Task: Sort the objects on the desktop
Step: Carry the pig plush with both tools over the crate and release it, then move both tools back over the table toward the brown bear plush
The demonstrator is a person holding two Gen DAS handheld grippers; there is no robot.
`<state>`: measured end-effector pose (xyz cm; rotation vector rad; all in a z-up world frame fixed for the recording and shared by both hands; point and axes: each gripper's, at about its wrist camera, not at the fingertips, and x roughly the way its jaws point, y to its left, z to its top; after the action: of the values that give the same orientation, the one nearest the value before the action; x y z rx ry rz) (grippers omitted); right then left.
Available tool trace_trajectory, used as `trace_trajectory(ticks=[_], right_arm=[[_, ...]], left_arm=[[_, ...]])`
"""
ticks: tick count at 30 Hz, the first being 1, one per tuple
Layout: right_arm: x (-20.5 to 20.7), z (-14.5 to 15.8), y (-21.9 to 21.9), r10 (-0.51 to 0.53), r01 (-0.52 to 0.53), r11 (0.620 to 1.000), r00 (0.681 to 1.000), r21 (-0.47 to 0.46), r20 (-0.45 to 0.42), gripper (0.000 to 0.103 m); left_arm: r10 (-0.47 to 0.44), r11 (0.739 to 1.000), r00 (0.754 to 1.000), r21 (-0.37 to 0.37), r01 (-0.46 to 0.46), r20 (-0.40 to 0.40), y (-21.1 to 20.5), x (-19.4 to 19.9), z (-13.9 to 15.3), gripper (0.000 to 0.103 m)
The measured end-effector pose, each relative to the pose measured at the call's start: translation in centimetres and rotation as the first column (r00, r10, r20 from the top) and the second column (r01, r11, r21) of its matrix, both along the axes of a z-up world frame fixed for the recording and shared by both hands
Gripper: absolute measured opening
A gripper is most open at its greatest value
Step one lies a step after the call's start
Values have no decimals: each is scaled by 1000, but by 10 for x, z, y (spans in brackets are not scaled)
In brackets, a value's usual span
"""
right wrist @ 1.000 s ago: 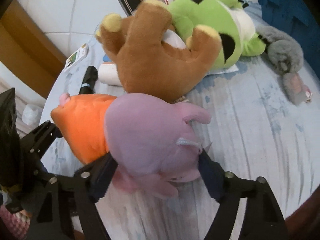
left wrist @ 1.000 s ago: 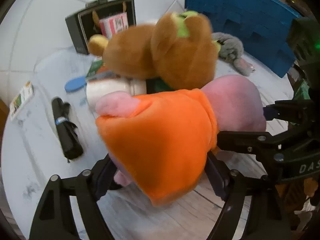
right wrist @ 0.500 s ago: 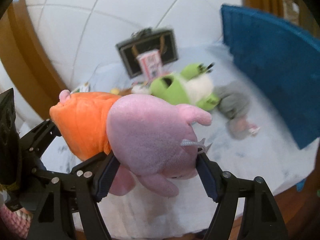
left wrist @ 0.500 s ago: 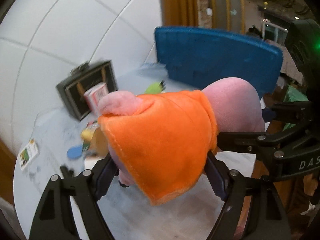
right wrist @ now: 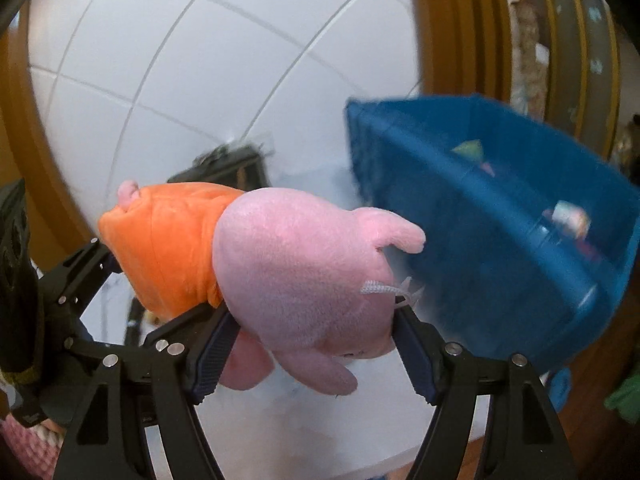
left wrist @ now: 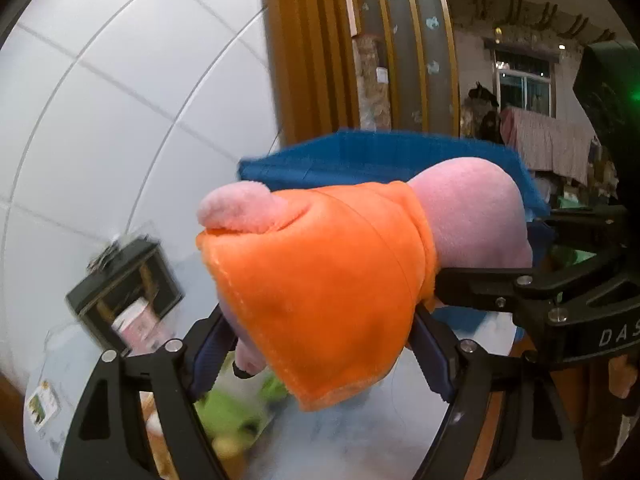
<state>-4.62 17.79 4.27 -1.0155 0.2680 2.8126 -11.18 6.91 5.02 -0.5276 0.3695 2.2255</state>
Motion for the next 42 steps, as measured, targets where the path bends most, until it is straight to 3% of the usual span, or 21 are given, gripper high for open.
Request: trace_trajectory(ticks=[5,10,14,20,23,30,35,38,40,42], right_arm=[[-7,47,93,-22,24,999,999,33,-49,75],[-14,76,182,-65,67,997,997,48,-46,75],[-28,79,249,-93,93,995,996,30,-18,74],[-52,64,323,-125,125,992,991,-10,47,74],[-67,48,352,-126,131,990,989,-58,83,72],[-78,26,373,-116,134,985,980,-107,159,63],[-79,23,373,-161,174,983,971,-64,177,63],[-73,28,367,-172,180,983,972,-41,162,75],[-70,34,363,-187,192,981,972,-24,146,97],[-68,40,356,-193,195,981,973,-7,125,100]], left_arm=[[-23,999,999,29,24,-32,94,-11,42,81],[-39,999,999,20,40,-11,183,-28,62,81],[-44,999,999,-31,44,12,251,-46,59,81],[-38,992,996,-120,48,87,319,-69,44,81],[-25,984,992,-173,46,120,339,-77,36,81],[8,959,985,-282,41,170,368,-83,15,80],[18,962,987,-273,27,160,360,-84,18,80],[31,967,989,-255,8,148,350,-86,23,81],[41,974,988,-226,-7,147,338,-86,27,81],[58,980,988,-199,-29,141,323,-83,32,85]])
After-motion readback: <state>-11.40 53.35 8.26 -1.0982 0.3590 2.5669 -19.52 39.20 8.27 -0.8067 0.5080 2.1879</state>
